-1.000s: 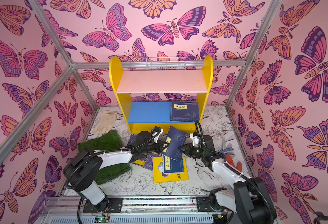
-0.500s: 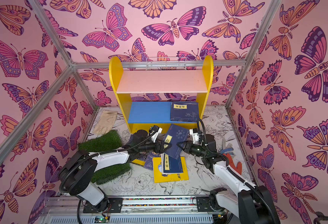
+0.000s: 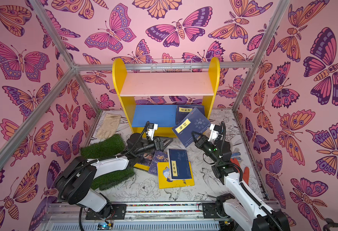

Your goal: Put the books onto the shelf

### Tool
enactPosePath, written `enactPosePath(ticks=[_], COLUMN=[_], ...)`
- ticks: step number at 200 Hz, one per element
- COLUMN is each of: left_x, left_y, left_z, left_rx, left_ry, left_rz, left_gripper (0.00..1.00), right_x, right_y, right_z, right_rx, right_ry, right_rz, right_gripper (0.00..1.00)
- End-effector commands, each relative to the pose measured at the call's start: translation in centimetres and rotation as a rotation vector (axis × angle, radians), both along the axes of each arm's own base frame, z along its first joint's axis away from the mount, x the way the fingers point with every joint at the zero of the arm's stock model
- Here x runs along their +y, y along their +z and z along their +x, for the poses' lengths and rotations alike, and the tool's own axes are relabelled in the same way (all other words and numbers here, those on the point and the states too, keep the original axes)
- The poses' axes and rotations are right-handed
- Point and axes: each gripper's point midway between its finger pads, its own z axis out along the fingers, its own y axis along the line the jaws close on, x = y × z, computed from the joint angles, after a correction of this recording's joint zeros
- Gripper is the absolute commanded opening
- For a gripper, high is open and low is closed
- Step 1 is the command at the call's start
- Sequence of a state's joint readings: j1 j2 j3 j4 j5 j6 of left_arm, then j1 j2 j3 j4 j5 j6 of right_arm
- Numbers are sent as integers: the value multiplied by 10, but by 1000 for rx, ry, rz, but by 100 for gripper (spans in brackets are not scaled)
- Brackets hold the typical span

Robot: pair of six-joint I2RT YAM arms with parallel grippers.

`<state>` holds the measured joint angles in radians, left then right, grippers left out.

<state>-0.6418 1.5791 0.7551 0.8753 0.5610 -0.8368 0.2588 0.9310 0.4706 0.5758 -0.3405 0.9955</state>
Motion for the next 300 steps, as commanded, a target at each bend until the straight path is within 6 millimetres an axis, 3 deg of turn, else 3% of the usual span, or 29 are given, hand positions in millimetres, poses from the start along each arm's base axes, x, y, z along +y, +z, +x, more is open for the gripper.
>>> enactPosePath(ticks=[1, 32, 67, 108, 123, 139, 159, 225, 300], left_x=[-18, -37, -47, -40, -32, -24, -17, -18, -15], left_y=[22, 31, 29, 35, 37, 39, 37, 30, 33], left_z=[-6, -5, 5, 10, 12, 13, 13, -4, -5], left_rx=[-43, -49, -28, -31, -33, -26, 17, 34, 11], left_ry=[-58, -89, -76, -28, -3, 0, -30, -143, -128], left_rz=[-79, -124, -120, -153, -151, -156, -152, -85, -87], left_gripper=[91, 87, 69, 0, 0, 0, 0, 0, 0], right_x=[-5, 11, 30, 34, 30, 26, 18, -4, 9], right_y=[54, 54, 56, 38, 26, 16, 14, 9, -12], right_z=[7, 10, 6, 3, 1, -5, -12, -14, -3], right_rx=[-145, -144, -150, -91, -49, -24, -30, -28, 65], right_ry=[-62, -34, 4, 5, -9, -15, -6, -33, 26], right_rz=[87, 104, 129, 112, 97, 93, 104, 105, 105], right_gripper=[0, 0, 0, 0, 7, 30, 40, 43, 35])
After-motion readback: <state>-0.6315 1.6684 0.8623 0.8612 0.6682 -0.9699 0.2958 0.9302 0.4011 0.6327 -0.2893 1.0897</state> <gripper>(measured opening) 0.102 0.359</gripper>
